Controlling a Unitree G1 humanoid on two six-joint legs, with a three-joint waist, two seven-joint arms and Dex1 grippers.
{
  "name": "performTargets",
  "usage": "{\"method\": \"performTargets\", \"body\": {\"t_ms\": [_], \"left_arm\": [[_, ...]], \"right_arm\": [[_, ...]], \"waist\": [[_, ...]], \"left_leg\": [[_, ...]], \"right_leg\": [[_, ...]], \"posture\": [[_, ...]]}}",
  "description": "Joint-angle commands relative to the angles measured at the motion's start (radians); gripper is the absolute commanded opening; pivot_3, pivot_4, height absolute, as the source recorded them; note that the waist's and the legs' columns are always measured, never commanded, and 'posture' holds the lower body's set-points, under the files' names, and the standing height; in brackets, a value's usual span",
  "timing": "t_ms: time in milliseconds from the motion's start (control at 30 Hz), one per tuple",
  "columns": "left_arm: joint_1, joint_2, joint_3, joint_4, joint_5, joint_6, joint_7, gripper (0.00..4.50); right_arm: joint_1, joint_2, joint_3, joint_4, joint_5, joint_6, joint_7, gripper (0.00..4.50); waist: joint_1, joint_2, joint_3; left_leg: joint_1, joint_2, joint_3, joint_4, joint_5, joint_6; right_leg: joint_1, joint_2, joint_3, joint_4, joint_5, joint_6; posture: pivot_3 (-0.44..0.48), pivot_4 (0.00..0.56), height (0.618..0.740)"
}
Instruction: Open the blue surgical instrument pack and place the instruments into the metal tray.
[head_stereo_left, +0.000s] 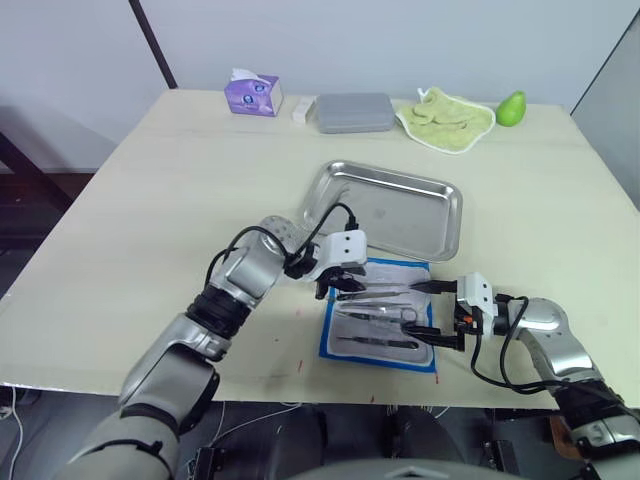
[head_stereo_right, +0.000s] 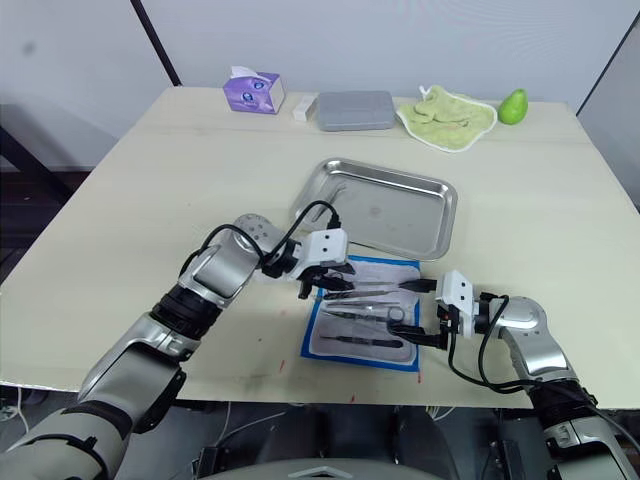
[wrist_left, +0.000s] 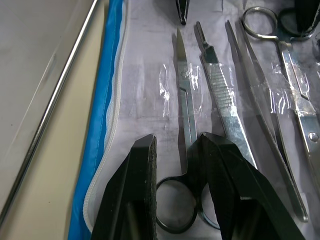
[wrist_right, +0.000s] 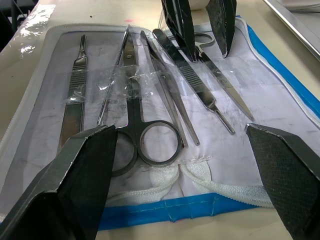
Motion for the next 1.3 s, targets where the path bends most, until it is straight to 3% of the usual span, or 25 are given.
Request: {"method": "performTargets", "body": {"t_ms": [33, 233, 333, 367, 400, 567, 967, 1300], "left_arm": [[0.031, 0.002, -0.031, 0.034, 0.022, -0.031, 0.002, 1.49], [0.045, -0.002, -0.039, 0.081, 0.035, -0.079, 0.009, 1.49], [0.049, -0.001, -0.05, 0.103, 0.047, -0.102, 0.006, 0.66], [0.049, -0.003, -0.051, 0.107, 0.048, -0.103, 0.005, 0.12], [0.048, -0.005, -0.051, 0.11, 0.049, -0.105, 0.006, 0.05], [0.04, -0.011, -0.052, 0.117, 0.055, -0.105, 0.01, 0.05], [-0.07, 0.028, -0.07, -0.042, 0.04, 0.11, -0.101, 0.05], [-0.153, 0.05, -0.086, -0.05, 0.035, 0.184, -0.152, 0.05]], "right_arm": [[0.032, 0.001, 0.034, 0.05, -0.051, 0.045, -0.015, 4.5], [0.032, -0.001, 0.035, 0.049, -0.051, 0.047, -0.012, 4.5], [0.032, -0.004, 0.035, 0.047, -0.051, 0.049, -0.011, 4.5], [0.031, -0.004, 0.035, 0.046, -0.051, 0.051, -0.01, 4.5], [0.031, -0.005, 0.034, 0.045, -0.051, 0.053, -0.01, 4.5], [0.034, -0.006, 0.036, 0.041, -0.052, 0.055, -0.01, 4.5], [0.02, 0.0, 0.063, 0.058, -0.083, 0.054, -0.02, 4.5], [0.015, -0.007, 0.091, 0.067, -0.104, 0.059, -0.014, 4.5]], "waist": [[0.0, 0.0, 0.0], [0.0, 0.002, -0.003], [0.0, 0.004, -0.005], [0.001, 0.004, -0.006], [0.001, 0.004, -0.007], [0.001, 0.006, -0.01], [-0.007, 0.006, -0.009], [-0.019, 0.006, -0.007]], "left_leg": [[0.0, 0.0, 0.0, 0.0, 0.0, 0.0], [0.0, 0.0, 0.0, 0.0, 0.0, 0.0], [0.0, 0.0, 0.0, 0.0, 0.0, 0.0], [0.0, 0.0, 0.0, 0.0, 0.0, 0.0], [0.001, 0.0, 0.0, 0.0, 0.0, 0.0], [0.001, 0.0, 0.0, 0.0, 0.0, 0.0], [0.0, 0.0, -0.001, 0.0, 0.0, 0.0], [0.0, 0.0, -0.002, -0.001, 0.0, 0.0]], "right_leg": [[0.0, 0.0, 0.0, 0.0, 0.0, 0.0], [0.0, 0.0, 0.0, 0.0, 0.0, 0.0], [0.0, 0.0, 0.0, 0.0, 0.0, 0.0], [0.001, 0.0, 0.0, 0.0, 0.0, 0.0], [0.001, 0.0, 0.0, 0.0, 0.0, 0.0], [0.001, 0.0, 0.0, 0.0, 0.0, 0.0], [0.0, 0.001, 0.001, 0.0, 0.0, 0.0], [0.0, 0.003, 0.003, 0.0, 0.0, -0.001]], "posture": [[0.0, 0.15, 0.74], [0.0, 0.15, 0.74], [0.0, 0.15, 0.74], [0.0, 0.15, 0.74], [0.0, 0.15, 0.74], [0.0, 0.15, 0.74], [0.0, 0.15, 0.74], [0.0, 0.15, 0.74]]}}
